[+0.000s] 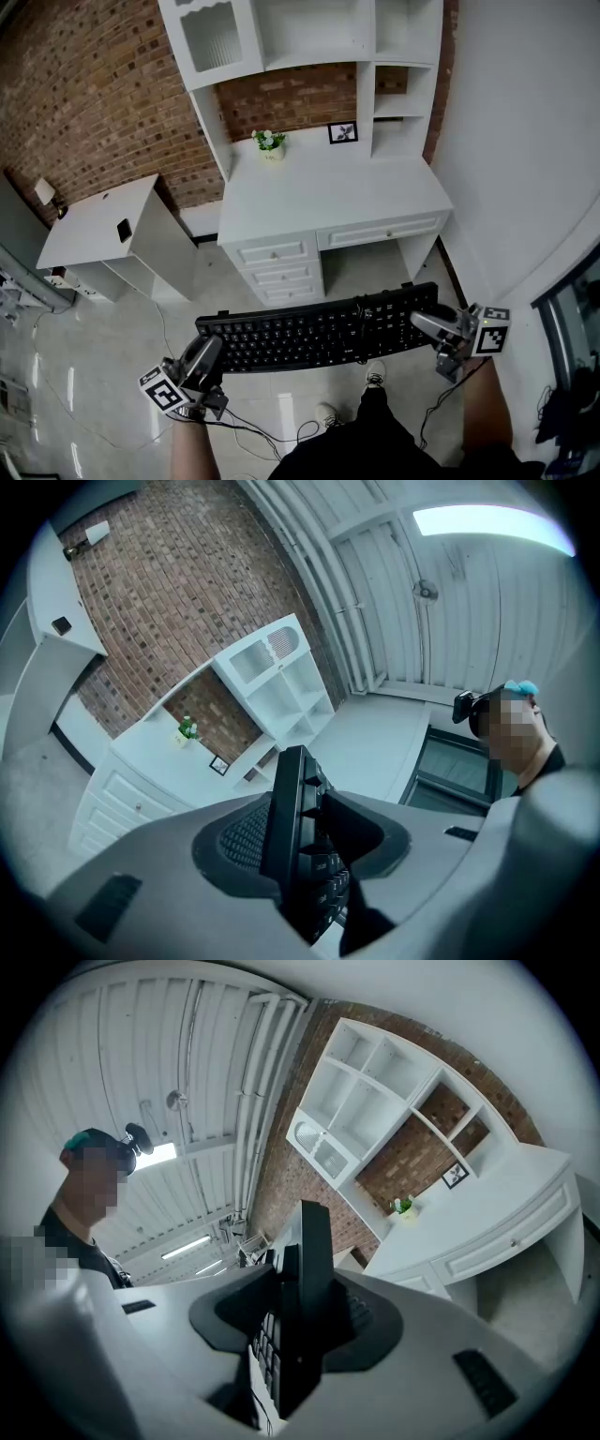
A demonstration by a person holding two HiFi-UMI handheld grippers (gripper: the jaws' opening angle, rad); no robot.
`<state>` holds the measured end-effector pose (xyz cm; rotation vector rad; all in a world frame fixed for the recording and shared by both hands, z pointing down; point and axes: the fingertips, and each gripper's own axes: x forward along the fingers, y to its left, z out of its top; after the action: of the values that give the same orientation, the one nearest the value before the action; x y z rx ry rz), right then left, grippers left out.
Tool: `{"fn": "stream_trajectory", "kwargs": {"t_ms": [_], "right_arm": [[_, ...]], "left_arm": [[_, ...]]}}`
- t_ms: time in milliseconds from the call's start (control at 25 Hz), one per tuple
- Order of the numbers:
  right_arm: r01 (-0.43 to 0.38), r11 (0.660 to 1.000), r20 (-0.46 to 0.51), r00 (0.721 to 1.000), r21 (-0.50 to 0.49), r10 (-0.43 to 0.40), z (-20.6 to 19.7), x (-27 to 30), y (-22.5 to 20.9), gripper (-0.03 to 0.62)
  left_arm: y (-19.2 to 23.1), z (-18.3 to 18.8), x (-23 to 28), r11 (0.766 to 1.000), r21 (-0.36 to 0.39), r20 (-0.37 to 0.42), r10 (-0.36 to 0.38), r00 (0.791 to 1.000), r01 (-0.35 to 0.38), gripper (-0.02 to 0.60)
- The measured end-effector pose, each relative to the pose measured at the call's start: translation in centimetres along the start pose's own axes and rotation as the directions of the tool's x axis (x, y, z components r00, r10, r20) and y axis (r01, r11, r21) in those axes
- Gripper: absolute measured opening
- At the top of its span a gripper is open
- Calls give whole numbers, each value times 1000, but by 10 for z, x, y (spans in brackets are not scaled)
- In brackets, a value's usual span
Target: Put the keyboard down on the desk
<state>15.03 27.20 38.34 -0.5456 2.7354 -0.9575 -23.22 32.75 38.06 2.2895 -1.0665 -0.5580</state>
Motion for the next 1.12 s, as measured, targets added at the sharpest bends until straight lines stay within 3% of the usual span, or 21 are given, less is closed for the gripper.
{"fn": "stream_trajectory", "kwargs": {"t_ms": [760,1120], "right_arm": [[3,1000,16,1000,-1,-3,3,11,0,169],[1,1000,23,1000,11,-1,17,17,-28,167]], "left_arm": [[9,10,2,1000,2,0,-12,1000,12,171],[24,15,31,1000,5,-12,-3,1000,3,175]]}}
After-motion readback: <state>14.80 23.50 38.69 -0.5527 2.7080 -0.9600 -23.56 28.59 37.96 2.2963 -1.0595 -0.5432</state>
